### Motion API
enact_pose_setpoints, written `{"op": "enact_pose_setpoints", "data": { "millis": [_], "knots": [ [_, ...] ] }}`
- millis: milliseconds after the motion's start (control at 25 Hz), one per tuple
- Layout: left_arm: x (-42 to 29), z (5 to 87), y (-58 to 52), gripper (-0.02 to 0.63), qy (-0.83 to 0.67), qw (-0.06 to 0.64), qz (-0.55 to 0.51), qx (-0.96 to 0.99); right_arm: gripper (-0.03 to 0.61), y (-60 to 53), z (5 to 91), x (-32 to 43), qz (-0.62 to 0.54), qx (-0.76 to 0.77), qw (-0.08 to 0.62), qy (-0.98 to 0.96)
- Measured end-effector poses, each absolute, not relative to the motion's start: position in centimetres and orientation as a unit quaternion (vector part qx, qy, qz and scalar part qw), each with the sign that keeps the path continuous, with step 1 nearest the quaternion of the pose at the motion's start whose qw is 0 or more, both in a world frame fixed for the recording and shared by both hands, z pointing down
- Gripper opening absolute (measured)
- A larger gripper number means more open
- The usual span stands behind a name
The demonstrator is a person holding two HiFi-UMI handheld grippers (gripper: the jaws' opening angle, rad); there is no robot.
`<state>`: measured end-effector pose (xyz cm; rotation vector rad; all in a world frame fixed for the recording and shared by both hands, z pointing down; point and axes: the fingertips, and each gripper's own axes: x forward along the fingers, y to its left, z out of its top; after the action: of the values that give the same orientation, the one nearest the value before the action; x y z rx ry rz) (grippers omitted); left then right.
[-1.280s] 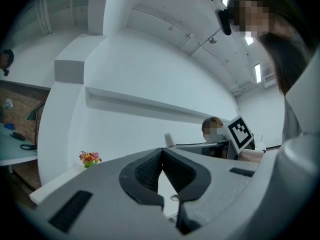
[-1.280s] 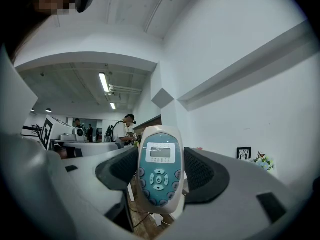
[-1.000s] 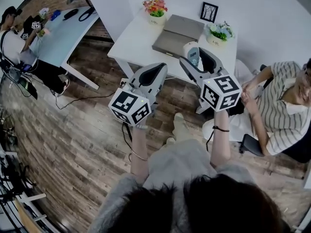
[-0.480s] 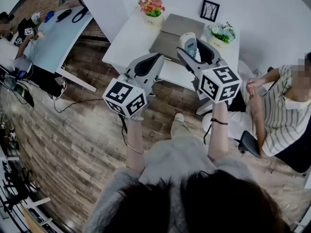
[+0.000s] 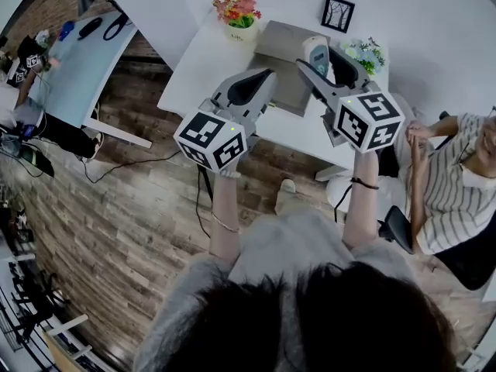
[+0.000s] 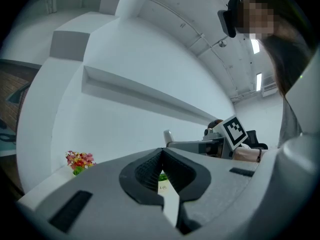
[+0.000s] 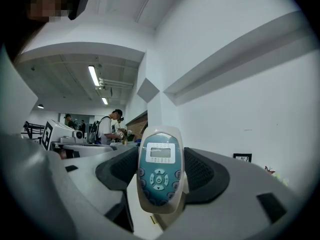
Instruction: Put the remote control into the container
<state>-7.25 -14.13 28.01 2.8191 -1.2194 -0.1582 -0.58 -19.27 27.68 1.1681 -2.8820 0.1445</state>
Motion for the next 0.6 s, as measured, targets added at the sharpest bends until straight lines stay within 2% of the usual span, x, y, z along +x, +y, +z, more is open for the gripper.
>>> {"op": "enact_pose_setpoints", "data": {
  "millis": [600],
  "knots": [
    [-9.4, 32.2, -23.0, 0.003, -0.409, 0.078, -0.042, 0.908, 0.287, -27.3, 32.6, -3.0, 0.071, 0.355, 0.066, -0.930]
  ]
}}
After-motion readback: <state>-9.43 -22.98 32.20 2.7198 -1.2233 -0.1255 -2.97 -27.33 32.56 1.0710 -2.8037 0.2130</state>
